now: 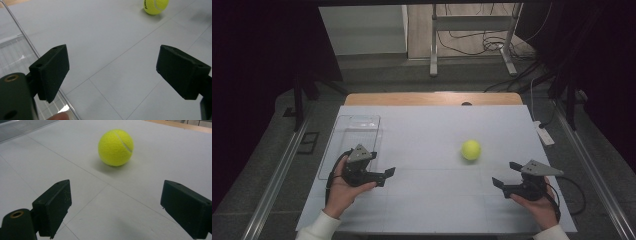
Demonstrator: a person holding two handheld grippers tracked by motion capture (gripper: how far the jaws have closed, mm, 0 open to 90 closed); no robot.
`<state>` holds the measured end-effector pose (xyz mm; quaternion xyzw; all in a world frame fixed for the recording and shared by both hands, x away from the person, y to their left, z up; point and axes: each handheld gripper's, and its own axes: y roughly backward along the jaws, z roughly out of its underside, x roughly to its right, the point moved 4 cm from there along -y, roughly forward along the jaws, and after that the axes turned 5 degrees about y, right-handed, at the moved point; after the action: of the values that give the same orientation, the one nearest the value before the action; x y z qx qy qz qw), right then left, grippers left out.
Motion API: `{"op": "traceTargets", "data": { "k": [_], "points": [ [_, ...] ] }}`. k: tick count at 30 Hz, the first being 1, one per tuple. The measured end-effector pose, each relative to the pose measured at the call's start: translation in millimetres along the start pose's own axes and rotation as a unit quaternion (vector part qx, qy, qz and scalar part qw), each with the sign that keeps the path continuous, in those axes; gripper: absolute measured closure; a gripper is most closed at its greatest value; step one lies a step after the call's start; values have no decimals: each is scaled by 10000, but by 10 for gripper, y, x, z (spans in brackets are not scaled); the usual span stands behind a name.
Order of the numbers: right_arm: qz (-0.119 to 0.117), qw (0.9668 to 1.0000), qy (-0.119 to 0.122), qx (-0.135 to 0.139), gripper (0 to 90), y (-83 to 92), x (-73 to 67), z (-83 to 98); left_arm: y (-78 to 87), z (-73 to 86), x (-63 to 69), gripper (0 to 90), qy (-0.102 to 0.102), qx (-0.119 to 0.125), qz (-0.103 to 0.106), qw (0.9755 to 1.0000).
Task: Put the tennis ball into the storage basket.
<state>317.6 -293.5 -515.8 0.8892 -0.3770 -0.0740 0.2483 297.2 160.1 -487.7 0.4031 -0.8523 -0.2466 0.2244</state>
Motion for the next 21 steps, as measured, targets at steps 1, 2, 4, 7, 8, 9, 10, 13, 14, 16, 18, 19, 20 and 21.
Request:
{"op": "traceTargets", "data": {
  "k": [1,2,4,7,8,9,10,13,14,16,18,19,20,21],
  "points": [
    [0,10000,1,-2,103,-1,0,0,-9,-7,7,128,5,-9,19,10000],
    [-2,10000,3,-3,103,-1,-1,0,-17,-15,12,128,-16,-20,22,10000],
    [-3,10000,5,-2,103,1,-1,0,-25,-22,19,128,-17,-27,34,10000],
    [-4,10000,9,-1,103,1,-1,0,-51,-45,36,128,-53,-50,60,10000],
    [-4,10000,10,-3,103,1,-1,1,-61,-54,43,128,-62,-58,68,9999],
    [-5,10000,9,-5,103,0,-1,1,-70,-62,50,128,-66,-66,80,9999],
    [-4,10000,9,-2,103,0,-2,1,-77,-68,54,128,-72,-71,86,9999],
    [-5,10000,11,-3,103,2,-2,1,-94,-80,61,128,-86,-85,100,9999],
    [-5,10000,11,-4,103,2,-2,1,-99,-84,63,128,-93,-88,104,9999],
    [-2,10000,10,-7,103,-1,-1,3,-110,-99,68,128,-101,-98,114,9998],
    [-2,10000,9,-9,103,-2,0,4,-120,-114,71,128,-119,-100,115,9998],
    [0,10000,6,-10,103,-2,0,4,-127,-123,76,128,-125,-99,118,9998],
    [-1,10000,4,-9,103,-2,1,4,-133,-130,81,128,-126,-103,133,9998],
    [-2,10000,5,-11,103,-1,1,4,-140,-137,87,128,-132,-101,134,9998]
  ]
}}
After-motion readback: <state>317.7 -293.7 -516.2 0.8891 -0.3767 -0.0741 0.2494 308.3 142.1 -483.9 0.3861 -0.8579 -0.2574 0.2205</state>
